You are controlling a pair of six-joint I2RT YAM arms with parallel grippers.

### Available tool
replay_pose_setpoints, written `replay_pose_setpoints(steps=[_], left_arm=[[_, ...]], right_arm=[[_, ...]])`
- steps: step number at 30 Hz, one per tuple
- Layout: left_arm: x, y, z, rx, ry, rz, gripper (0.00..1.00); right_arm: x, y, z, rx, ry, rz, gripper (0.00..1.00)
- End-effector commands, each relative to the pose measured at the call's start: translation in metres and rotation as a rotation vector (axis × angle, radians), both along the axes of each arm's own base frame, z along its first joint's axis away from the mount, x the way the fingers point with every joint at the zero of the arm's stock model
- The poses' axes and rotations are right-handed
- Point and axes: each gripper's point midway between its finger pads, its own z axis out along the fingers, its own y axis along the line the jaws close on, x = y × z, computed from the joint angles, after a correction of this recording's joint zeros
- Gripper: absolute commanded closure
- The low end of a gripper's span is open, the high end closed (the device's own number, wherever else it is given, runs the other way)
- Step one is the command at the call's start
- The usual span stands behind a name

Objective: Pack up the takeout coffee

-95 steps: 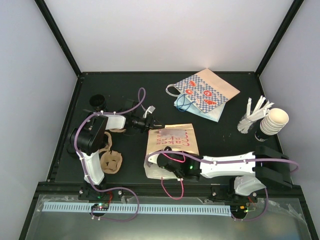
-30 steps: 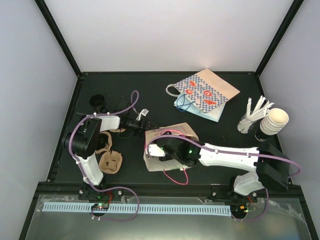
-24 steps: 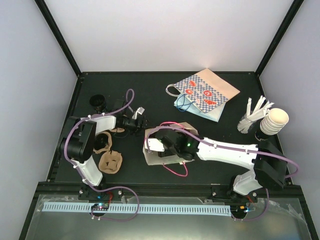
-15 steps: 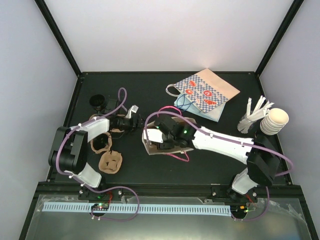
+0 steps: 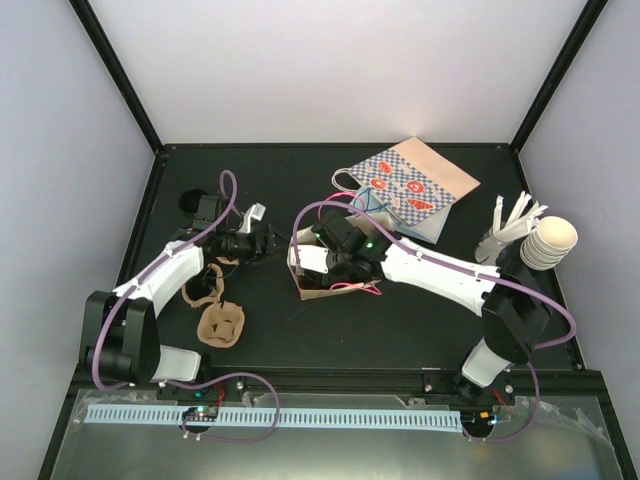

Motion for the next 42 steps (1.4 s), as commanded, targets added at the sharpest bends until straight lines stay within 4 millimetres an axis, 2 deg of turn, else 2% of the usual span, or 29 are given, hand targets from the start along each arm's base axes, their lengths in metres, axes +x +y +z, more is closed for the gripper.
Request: replay_pose_setpoints(steps=[1, 10, 15, 22, 27, 34, 42], left_arm=[[-0.003, 0.004, 0.015, 0.011, -0.028, -0.005, 0.2], [0.002, 0.007, 0.028, -0.002, -0.076, 0.002, 0.2], [0.014, 0.005, 0.038, -0.029, -0.103, -0.005, 0.19], [0.032, 0.002, 0.051, -0.051, -0.158, -0.004, 0.19], [0.041, 0.001, 0.049, -0.049, -0.185, 0.004, 0.19], [0.048, 0.001, 0.051, -0.051, -0.203, 0.01, 0.19], [0.043, 0.004, 0.059, -0.064, -0.221, 0.01, 0.19]], right_arm=[[-0.013, -0.023, -0.029, -0.088, 0.047, 0.05, 0.69], [-0.021, -0.032, -0.032, -0.091, 0.027, 0.094, 0.65], [-0.023, -0.034, -0.031, -0.083, 0.019, 0.092, 0.59], [-0.029, -0.042, -0.034, -0.109, -0.01, 0.133, 0.58], [-0.03, -0.043, -0.038, -0.123, -0.001, 0.133, 0.58], [-0.034, -0.045, -0.047, -0.159, 0.104, 0.126, 0.6], [-0.035, -0.046, -0.049, -0.14, 0.236, 0.138, 0.6]])
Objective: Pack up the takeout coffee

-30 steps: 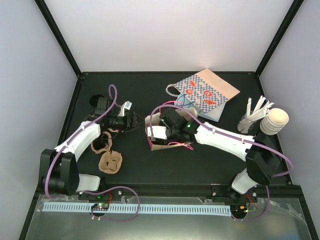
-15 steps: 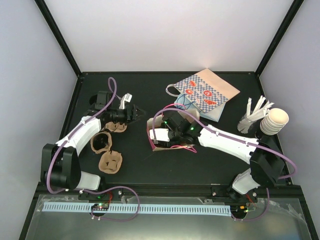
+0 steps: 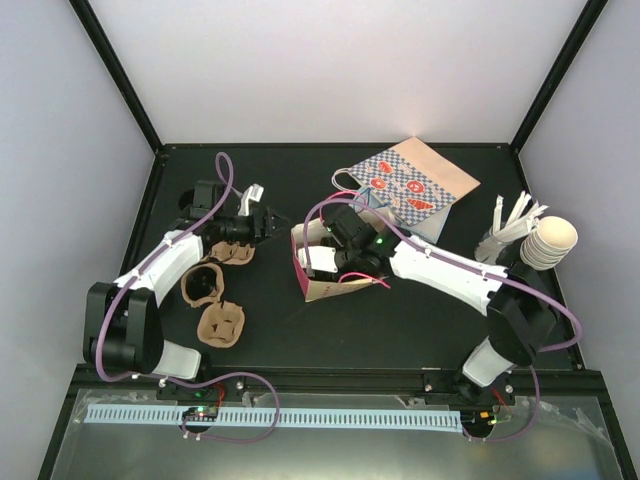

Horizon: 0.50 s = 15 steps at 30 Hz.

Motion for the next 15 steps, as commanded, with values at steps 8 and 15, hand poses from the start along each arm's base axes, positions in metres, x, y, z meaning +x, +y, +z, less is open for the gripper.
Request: replay_pose_setpoints(steps=[8, 15], left_arm=[[0.003, 0.001, 0.023, -0.035, -0.063, -0.01, 0.19], [0.002, 0.003, 0.024, -0.027, -0.065, -0.001, 0.19]], right_arm=[[-0.042, -0.024, -0.047, -0.193, 0.357, 0.038, 0.59], [-0.043, -0.019, -0.045, -0.222, 0.427, 0.034, 0.57]])
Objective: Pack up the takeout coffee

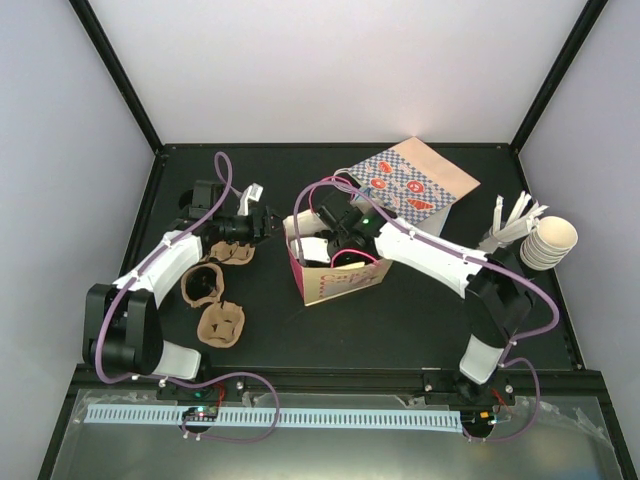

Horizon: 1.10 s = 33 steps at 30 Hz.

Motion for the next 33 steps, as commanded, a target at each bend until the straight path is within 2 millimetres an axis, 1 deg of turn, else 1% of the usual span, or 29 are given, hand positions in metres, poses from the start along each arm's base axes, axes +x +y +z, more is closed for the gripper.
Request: replay_pose_setpoints(steps=[1, 5, 8, 11, 19, 21, 24, 26, 28, 29, 33], left_arm=[[0.002, 0.001, 0.021, -0.018, -0.057, -0.002, 0.19], [-0.001, 0.003, 0.024, -0.009, -0.062, 0.005, 0.19], [-0.004, 0.004, 0.024, 0.001, -0.064, 0.011, 0.19], [-0.007, 0.006, 0.025, 0.011, -0.066, 0.016, 0.19], [-0.004, 0.008, 0.031, 0.025, -0.087, 0.028, 0.18], [-0.003, 0.008, 0.032, 0.031, -0.092, 0.029, 0.19], [-0.002, 0.01, 0.035, 0.043, -0.101, 0.035, 0.18], [-0.002, 0.011, 0.036, 0.049, -0.106, 0.039, 0.18], [-0.002, 0.011, 0.036, 0.05, -0.105, 0.042, 0.18], [-0.002, 0.011, 0.036, 0.051, -0.107, 0.042, 0.18], [-0.002, 0.012, 0.034, 0.055, -0.103, 0.044, 0.19]], right_arm=[[-0.051, -0.031, -0.044, -0.195, 0.304, 0.011, 0.57], [-0.054, -0.025, -0.041, -0.204, 0.392, 0.028, 0.57], [-0.05, -0.021, -0.042, -0.213, 0.398, 0.033, 0.54], [-0.047, -0.021, -0.045, -0.233, 0.394, 0.031, 0.53], [-0.049, -0.026, -0.048, -0.243, 0.39, 0.029, 0.51], [-0.047, -0.027, -0.047, -0.245, 0.371, 0.024, 0.51], [-0.037, -0.026, -0.046, -0.236, 0.298, -0.005, 0.5], [-0.031, -0.029, -0.049, -0.25, 0.216, -0.019, 0.5], [-0.028, -0.032, -0.054, -0.275, 0.149, -0.027, 0.49], [-0.029, -0.034, -0.057, -0.283, 0.132, -0.031, 0.49], [-0.039, -0.042, -0.064, -0.3, 0.163, -0.028, 0.48]])
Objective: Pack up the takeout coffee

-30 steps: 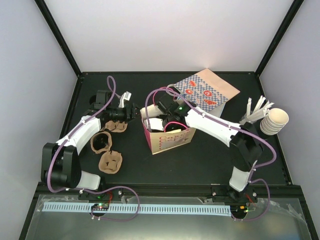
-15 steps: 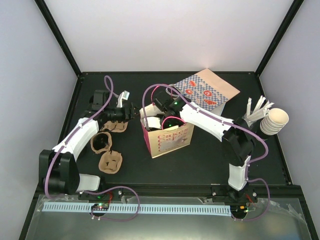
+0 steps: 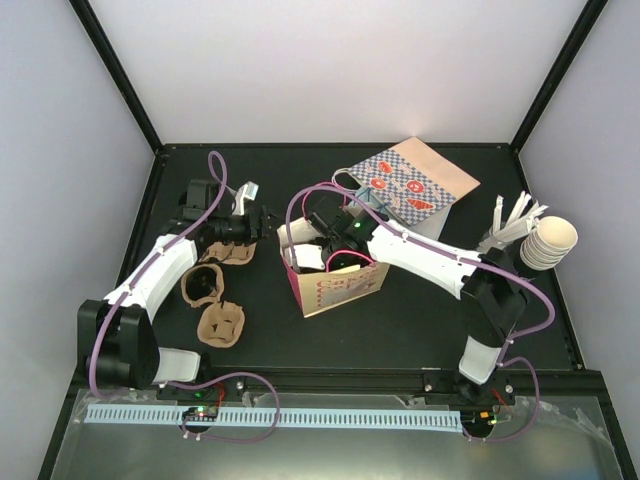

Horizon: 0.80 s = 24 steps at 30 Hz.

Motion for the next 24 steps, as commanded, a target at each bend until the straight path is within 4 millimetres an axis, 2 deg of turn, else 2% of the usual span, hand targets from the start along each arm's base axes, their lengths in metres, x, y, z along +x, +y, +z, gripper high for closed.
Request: replay_pose_setpoints(steps=[1, 5, 8, 15, 17, 21, 24], left_arm=[[0.004, 0.004, 0.019, 0.01, -0.063, 0.008, 0.18], [0.003, 0.003, 0.019, 0.01, -0.061, 0.004, 0.18], [0.002, 0.004, 0.021, 0.012, -0.066, 0.006, 0.18], [0.001, 0.006, 0.023, 0.02, -0.071, 0.015, 0.18], [0.002, 0.007, 0.022, 0.029, -0.07, 0.022, 0.19], [-0.001, 0.011, 0.033, 0.051, -0.114, 0.039, 0.18], [-0.002, 0.012, 0.036, 0.055, -0.124, 0.044, 0.18]], right_arm=[[-0.025, -0.049, -0.06, -0.26, 0.108, -0.025, 0.48], [-0.032, -0.04, -0.046, -0.2, 0.232, -0.004, 0.47], [-0.029, -0.038, -0.042, -0.211, 0.275, -0.007, 0.47], [-0.025, -0.039, -0.042, -0.227, 0.259, -0.021, 0.46], [-0.023, -0.041, -0.044, -0.238, 0.222, -0.029, 0.46], [-0.014, -0.044, -0.047, -0.248, 0.077, -0.048, 0.45], [-0.02, -0.047, -0.05, -0.262, 0.089, -0.049, 0.44]])
